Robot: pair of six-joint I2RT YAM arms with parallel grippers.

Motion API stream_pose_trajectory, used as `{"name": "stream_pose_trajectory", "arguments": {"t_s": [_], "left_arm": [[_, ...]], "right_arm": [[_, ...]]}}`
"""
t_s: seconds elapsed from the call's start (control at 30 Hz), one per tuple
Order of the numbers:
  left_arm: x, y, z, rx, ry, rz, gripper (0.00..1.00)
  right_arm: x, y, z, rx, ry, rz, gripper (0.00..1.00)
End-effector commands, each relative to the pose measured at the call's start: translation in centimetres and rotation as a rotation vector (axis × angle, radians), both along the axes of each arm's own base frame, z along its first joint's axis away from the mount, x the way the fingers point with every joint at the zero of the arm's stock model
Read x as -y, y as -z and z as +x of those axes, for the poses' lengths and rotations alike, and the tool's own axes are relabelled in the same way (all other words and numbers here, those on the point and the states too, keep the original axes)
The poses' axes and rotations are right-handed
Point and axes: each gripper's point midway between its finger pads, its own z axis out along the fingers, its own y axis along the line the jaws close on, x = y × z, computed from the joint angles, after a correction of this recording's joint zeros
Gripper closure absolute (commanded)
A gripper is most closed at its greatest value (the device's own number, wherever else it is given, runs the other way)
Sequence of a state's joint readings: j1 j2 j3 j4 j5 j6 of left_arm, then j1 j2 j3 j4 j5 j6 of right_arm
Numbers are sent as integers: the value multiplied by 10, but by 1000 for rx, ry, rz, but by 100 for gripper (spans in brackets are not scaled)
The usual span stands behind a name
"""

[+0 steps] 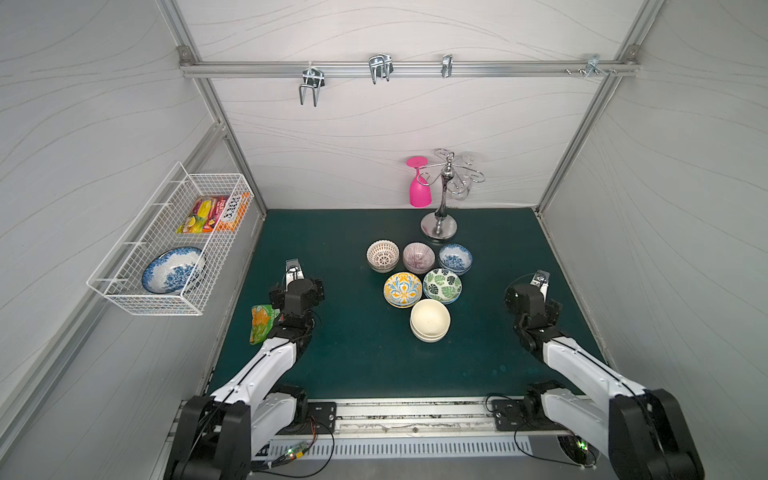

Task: Stack the bowls
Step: Reset both arms

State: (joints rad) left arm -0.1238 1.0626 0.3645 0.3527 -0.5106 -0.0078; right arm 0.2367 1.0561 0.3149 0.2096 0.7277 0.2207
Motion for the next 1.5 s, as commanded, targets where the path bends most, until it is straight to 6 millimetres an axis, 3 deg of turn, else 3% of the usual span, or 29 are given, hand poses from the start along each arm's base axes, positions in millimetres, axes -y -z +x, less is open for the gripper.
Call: {"name": "stream_pose_trajectory", "arguments": {"t_s": [0.0,0.1,0.23,0.37,0.47,0.67,0.73,0.8,1.47], "left_arm": [[4,-23,23,151,51,4,0],[2,-11,36,144,60,-23,0],[15,9,56,128,154,-78,0],[22,40,63,106,227,-116,0],[36,44,69,87,321,-111,0],[26,44,71,84,268,-121,0],[22,48,70,51,237,-133,0],[22,47,71,60,235,-129,0],[23,47,70,56,237,-132,0]], "right_arm": [[-10,-22,21,116,-78,-15,1],[-8,-25,30,166,-89,-8,1],[-12,-24,50,191,-139,-17,1],[-16,-17,69,187,-223,119,1],[-14,-17,70,215,-253,149,1],[-27,7,84,240,-332,108,1],[-33,13,89,154,-339,92,1],[-40,12,96,148,-371,68,1],[-35,15,100,111,-369,130,1]]}}
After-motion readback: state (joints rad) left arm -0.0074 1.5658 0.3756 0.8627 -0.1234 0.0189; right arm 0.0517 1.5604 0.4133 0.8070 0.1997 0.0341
